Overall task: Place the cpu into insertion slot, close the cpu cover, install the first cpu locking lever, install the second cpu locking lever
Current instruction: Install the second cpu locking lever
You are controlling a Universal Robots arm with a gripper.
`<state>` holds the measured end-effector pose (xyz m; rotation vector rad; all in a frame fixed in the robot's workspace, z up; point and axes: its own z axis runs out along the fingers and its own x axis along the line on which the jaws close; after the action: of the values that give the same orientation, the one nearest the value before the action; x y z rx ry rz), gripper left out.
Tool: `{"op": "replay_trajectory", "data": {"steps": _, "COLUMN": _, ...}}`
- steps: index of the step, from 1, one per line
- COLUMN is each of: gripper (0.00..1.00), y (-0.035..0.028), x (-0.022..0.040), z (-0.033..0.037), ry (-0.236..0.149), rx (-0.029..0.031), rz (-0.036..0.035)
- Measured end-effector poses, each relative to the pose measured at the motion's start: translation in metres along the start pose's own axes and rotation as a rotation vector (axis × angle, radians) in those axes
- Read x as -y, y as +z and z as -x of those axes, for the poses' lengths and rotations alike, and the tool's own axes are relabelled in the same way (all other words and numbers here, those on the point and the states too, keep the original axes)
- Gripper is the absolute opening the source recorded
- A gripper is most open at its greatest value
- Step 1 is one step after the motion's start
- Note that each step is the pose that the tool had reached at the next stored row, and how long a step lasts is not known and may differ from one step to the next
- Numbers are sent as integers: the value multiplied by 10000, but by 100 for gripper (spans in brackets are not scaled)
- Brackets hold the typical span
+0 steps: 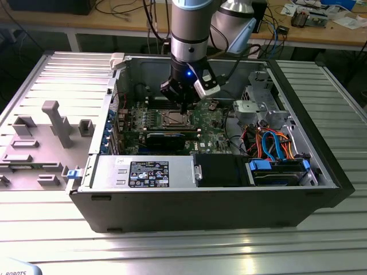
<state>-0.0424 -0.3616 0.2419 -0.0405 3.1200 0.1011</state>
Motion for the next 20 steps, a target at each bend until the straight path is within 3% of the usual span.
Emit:
{"op": "replay_trajectory", "data": {"steps": 9, "gripper": 11, "y": -6, "x": 51, "z": -2, "ry": 0, "rx": -2, "rz": -3}}
{"op": "replay_trajectory", "data": {"steps": 12, "gripper": 11, "y": -65, "x": 48, "z": 0, "ry": 1, "rx": 0, "rz": -1}}
{"op": "replay_trajectory", "data": {"steps": 15, "gripper": 11, "y": -78, "x": 50, "z": 0, "ry": 1, "rx": 1, "rz": 2}}
{"op": "replay_trajectory", "data": {"steps": 19, "gripper": 11, "y": -80, "x": 110, "z": -2, "ry": 1, "rx": 0, "rz": -1}}
{"op": "replay_trajectory", "data": {"steps": 20, "gripper": 11, "y": -79, "x": 150, "z": -4, "ry": 3, "rx": 2, "rz": 73}}
